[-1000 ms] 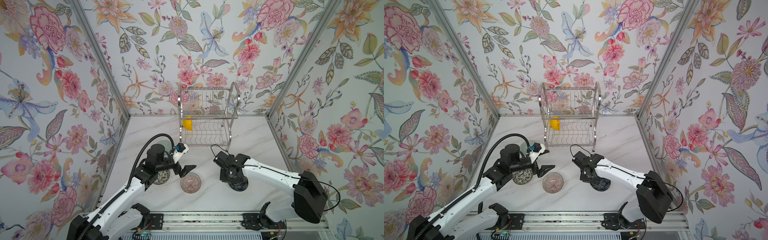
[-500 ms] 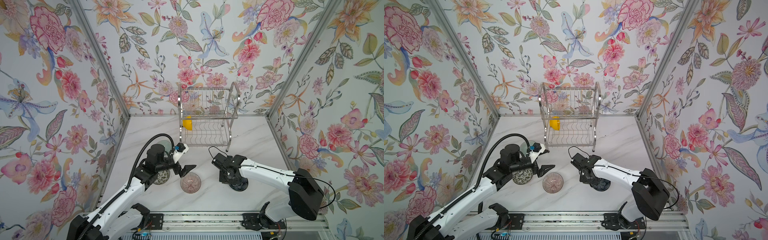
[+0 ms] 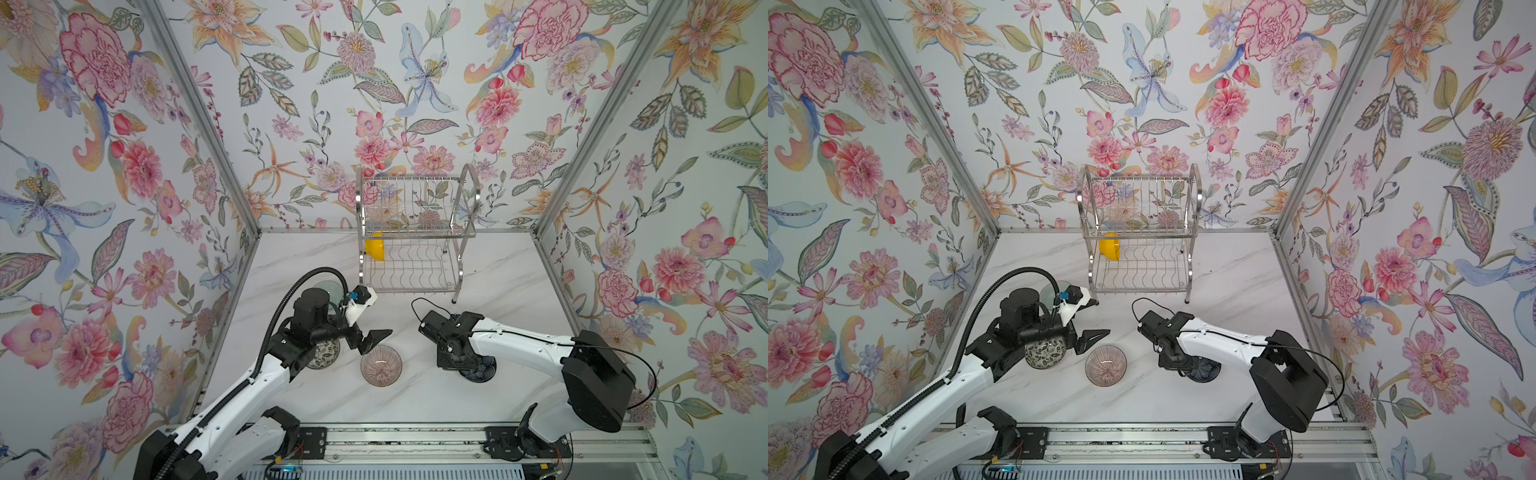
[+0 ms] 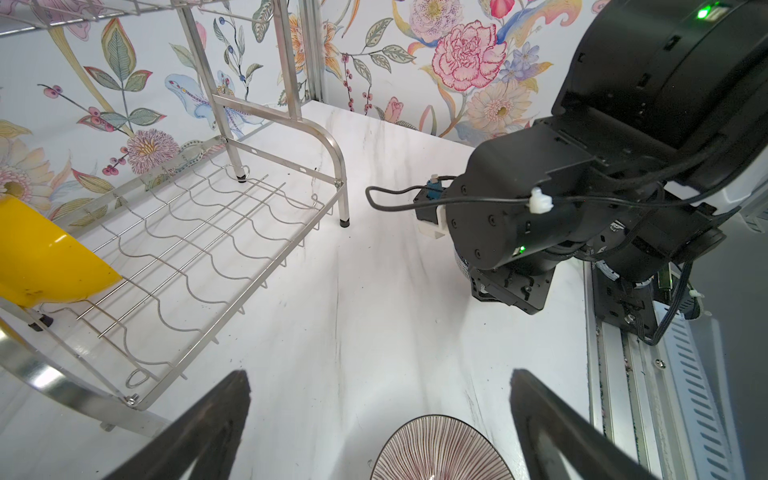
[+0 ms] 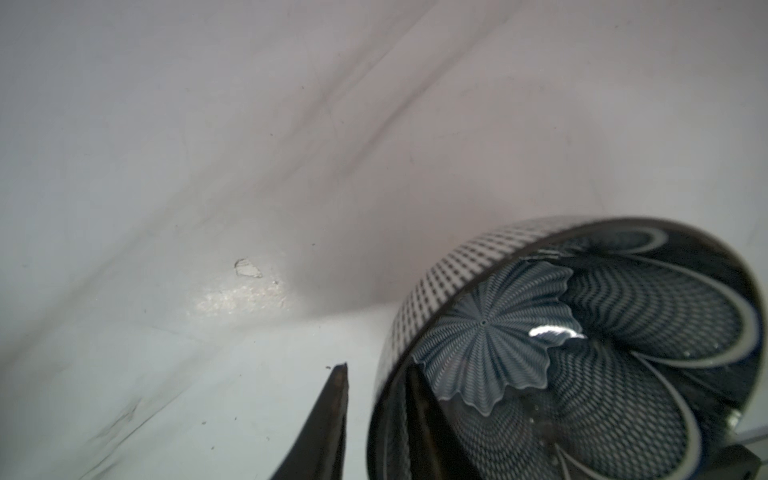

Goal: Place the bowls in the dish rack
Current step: 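Close the right gripper on the dark patterned bowl rim and lift it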

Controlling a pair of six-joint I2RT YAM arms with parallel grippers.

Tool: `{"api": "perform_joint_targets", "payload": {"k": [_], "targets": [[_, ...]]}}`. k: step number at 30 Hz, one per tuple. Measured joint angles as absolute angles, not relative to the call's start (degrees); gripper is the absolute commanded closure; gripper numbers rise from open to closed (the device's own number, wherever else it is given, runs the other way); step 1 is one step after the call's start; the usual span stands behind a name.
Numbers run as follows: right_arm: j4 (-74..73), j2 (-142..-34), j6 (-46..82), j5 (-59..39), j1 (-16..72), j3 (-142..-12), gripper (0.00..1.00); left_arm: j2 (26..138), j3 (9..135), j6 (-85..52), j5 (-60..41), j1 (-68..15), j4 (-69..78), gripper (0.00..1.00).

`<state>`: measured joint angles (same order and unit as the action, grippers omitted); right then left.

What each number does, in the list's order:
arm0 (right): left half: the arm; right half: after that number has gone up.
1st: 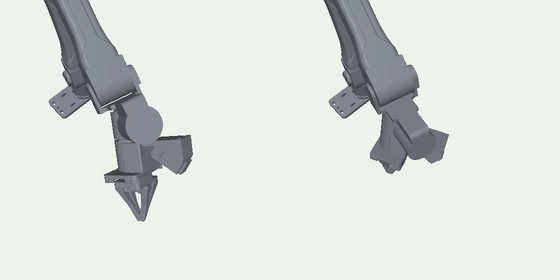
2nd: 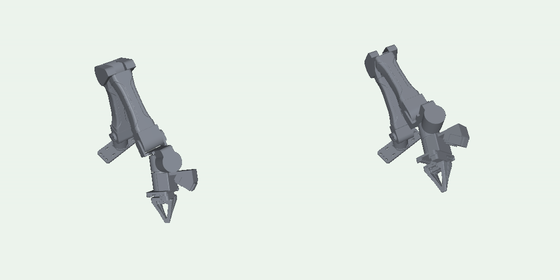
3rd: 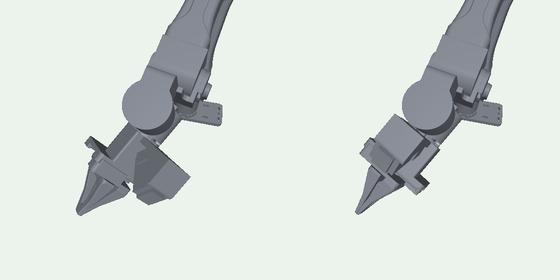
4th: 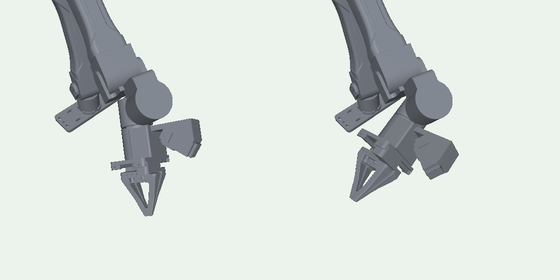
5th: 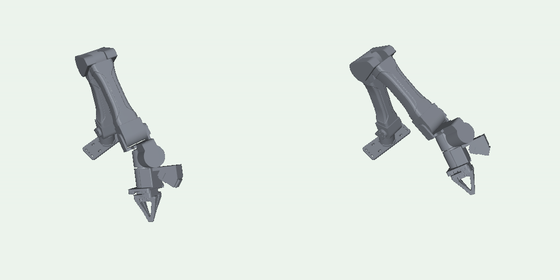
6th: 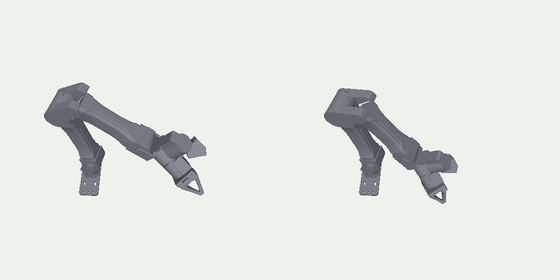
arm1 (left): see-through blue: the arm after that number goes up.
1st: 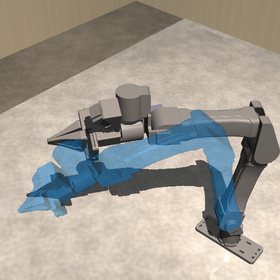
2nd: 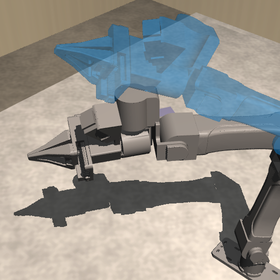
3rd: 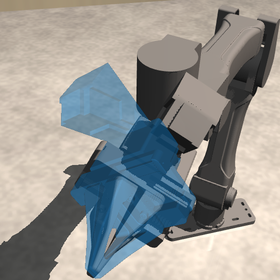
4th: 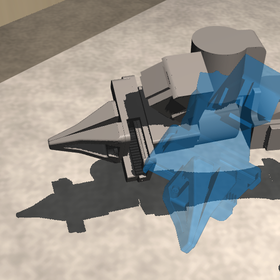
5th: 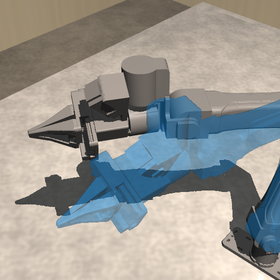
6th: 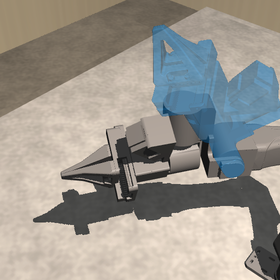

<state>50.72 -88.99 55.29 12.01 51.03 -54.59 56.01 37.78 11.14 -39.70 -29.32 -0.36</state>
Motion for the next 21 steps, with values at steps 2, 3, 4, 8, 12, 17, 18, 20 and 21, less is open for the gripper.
{"api": "perform_joint_targets", "payload": {"k": [2, 3, 4, 8, 12, 17, 18, 20, 21], "targets": [[50.74, -89.08, 55.24, 12.34, 51.03, -54.59, 0.75, 55.94, 37.78, 11.14, -39.62, -29.32, -0.36, 0.01], [50.74, -89.14, 55.13, 12.49, 51.03, -54.59, 0.77, 55.92, 37.78, 11.14, -39.62, -29.32, -0.36, 0.01], [50.74, -89.21, 55.05, 12.53, 51.03, -54.59, 0.79, 55.9, 37.78, 11.14, -39.62, -29.32, -0.36, 0.01], [50.74, -89.43, 54.65, 12.88, 50.92, -54.59, 0.83, 55.81, 37.78, 11.16, -38.72, -29.34, -0.36, 0.01], [50.76, -89.43, 54.63, 13.23, 50.81, -54.59, 0.84, 55.81, 37.78, 11.16, -38.52, -29.32, -0.38, 0.01], [50.85, -89.43, 54.63, 14.17, 50.81, -54.68, 0.88, 55.79, 37.78, 11.16, -38.28, -29.32, -0.36, 0.01], [50.94, -89.43, 54.61, 14.41, 50.81, -54.72, 0.88, 55.79, 37.78, 11.18, -38.26, -29.32, -0.38, 0.01], [51.29, -89.41, 54.59, 14.98, 50.81, -54.94, 0.89, 55.79, 37.78, 11.18, -38.11, -29.32, -0.38, 0.01], [51.53, -89.36, 54.59, 15.29, 50.81, -55.09, 0.9, 55.79, 37.78, 11.18, -38.06, -29.32, -0.38, 0.01]]}}
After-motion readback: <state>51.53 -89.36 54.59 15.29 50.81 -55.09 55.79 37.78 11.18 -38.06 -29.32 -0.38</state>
